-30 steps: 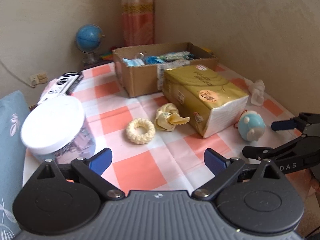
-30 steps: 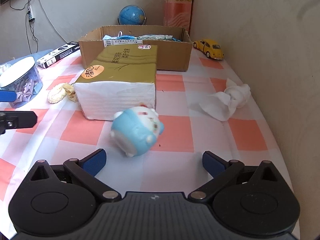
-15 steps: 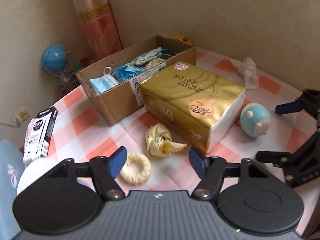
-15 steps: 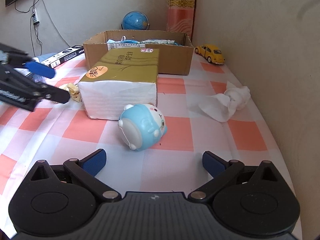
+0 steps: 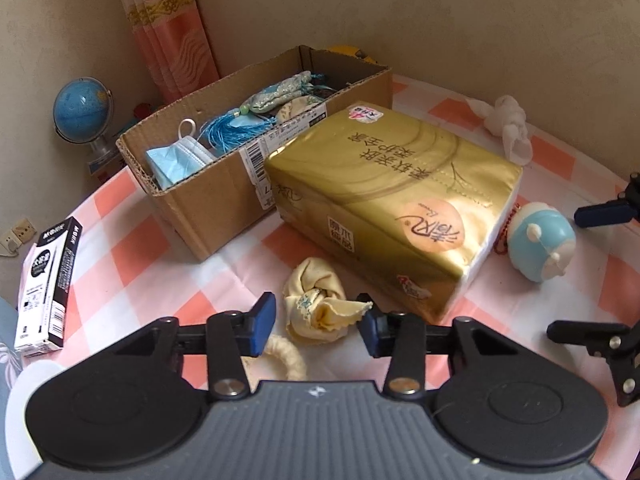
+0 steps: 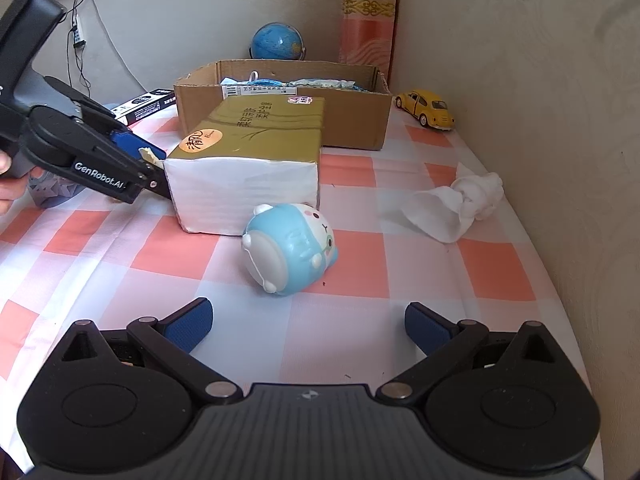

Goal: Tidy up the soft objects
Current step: 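Grasp the yellow knotted cloth with the left tool, then grasp the blue-and-white bunny squishy with the right tool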

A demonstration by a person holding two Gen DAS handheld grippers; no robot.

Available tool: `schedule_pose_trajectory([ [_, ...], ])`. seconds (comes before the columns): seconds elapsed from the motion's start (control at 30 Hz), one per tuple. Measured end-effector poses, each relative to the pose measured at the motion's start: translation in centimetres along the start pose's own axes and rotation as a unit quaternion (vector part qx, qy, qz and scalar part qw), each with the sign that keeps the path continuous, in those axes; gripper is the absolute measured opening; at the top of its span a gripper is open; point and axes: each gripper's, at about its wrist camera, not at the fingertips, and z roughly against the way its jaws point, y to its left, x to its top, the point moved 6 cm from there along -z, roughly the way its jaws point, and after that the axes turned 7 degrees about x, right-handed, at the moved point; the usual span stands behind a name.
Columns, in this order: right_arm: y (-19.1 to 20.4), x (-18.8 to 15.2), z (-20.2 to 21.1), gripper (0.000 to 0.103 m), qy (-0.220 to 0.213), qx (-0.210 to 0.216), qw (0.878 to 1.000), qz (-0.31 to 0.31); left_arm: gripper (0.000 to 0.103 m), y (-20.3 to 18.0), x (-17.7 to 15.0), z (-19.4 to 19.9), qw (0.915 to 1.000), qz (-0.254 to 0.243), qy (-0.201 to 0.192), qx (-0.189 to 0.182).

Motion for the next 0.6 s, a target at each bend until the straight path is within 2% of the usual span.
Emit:
schedule_pose_trajectory([
  [0.03,0.0,0.0,0.0,0.103,0.0,0.001,1.0,0.001,0.03,0.0,0.0,0.0,1.0,0.001,-0.001,-0.001],
  [0.13,0.0,-0.1,0.0,0.103,-0.002,0.001,1.0,0.002,0.026,-0.2,0.1,0.1,1.0,0.003,-0.005,-0.004],
  [0.4,0.1,-0.1,0.0,0.103,-0.002,0.001,1.0,0.002,0.026,-0.6,-0.1,1.9,0.9998,0.012,-0.013,-0.001],
  [0.6,0.1,-0.1,0.0,0.103,-0.002,0.003,1.0,0.004,0.026,-1.2,-1.9,4.4,0.9995,0.029,-0.011,-0.009],
])
